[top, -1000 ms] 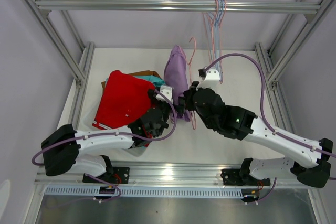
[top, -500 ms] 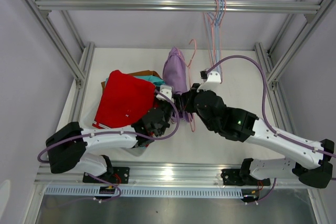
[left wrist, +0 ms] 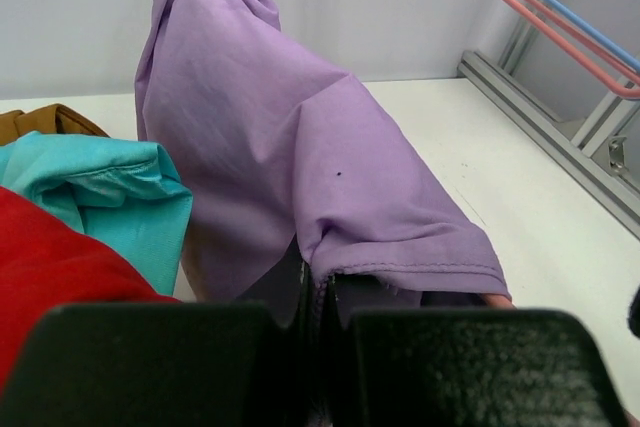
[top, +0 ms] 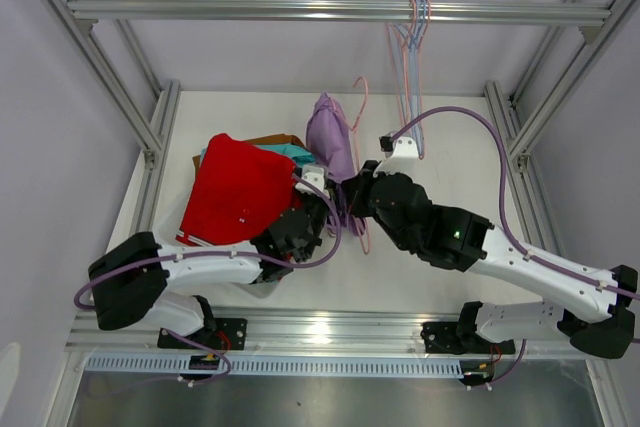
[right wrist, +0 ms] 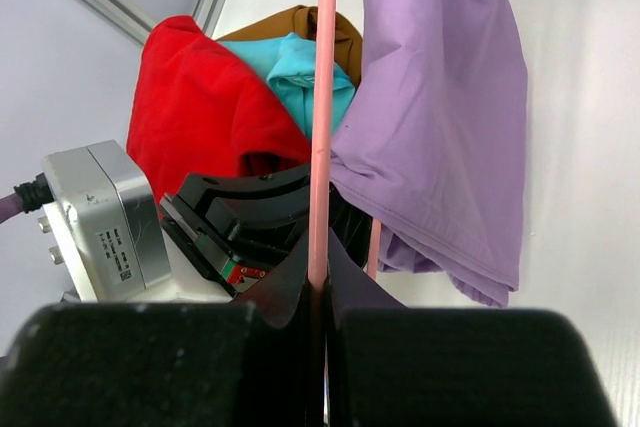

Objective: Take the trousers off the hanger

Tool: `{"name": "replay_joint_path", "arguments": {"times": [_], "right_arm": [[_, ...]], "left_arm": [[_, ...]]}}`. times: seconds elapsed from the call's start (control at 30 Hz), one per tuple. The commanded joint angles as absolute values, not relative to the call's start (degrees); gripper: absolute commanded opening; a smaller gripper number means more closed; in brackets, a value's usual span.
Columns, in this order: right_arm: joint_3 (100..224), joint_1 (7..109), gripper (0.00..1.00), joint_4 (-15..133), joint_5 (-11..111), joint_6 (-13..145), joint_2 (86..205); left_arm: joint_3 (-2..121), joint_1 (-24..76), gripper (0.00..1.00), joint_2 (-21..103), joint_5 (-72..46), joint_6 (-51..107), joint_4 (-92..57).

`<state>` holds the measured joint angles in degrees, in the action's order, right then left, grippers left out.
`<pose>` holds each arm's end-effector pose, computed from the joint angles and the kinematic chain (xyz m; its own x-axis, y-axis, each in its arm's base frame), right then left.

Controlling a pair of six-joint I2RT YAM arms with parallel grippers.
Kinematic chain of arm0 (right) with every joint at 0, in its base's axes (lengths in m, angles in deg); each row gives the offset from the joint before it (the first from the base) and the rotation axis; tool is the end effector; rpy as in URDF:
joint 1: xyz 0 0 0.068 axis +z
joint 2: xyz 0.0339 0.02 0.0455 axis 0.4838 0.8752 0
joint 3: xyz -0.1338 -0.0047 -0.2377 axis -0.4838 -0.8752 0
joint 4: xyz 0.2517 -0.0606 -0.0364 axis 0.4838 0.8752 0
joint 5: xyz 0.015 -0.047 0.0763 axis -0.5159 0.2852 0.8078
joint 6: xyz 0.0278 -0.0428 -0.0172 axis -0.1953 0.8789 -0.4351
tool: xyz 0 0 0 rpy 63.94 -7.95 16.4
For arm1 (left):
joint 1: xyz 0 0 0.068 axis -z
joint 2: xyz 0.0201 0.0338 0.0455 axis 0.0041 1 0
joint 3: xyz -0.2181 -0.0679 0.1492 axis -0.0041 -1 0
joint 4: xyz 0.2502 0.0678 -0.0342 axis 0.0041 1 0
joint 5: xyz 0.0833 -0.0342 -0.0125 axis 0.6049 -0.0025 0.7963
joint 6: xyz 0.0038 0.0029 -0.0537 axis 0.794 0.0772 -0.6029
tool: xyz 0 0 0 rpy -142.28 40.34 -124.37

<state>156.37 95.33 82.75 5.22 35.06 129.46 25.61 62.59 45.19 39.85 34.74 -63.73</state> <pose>0.1178 0.2157 0.3993 -0.4130 0.2673 -0.8706 -0.3154 0.8548 0.4121 0.1570 -0.2510 0.2692 0.0299 -0.1816 -0.9829 0.3207 0.9331 -0.1626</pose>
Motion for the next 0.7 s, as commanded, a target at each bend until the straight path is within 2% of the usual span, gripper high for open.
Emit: {"name": "replay_joint_path", "arguments": {"times": [0.0, 0.27, 0.67], "right_arm": [[158.09, 96.52, 0.0, 77.78, 5.08, 33.86, 126.98], [154.49, 96.61, 0.0, 77.43, 3.06, 33.6, 127.16], [144.3, 95.74, 0.0, 73.3, -0.64, 32.63, 127.42]], "left_arm": [[24.95, 61.73, 0.01, 43.56, 42.05, 33.3, -67.34], [25.56, 61.81, 0.0, 38.73, 40.74, 31.02, -64.01], [29.86, 63.57, 0.0, 23.7, 33.44, 27.85, -52.75]]}}
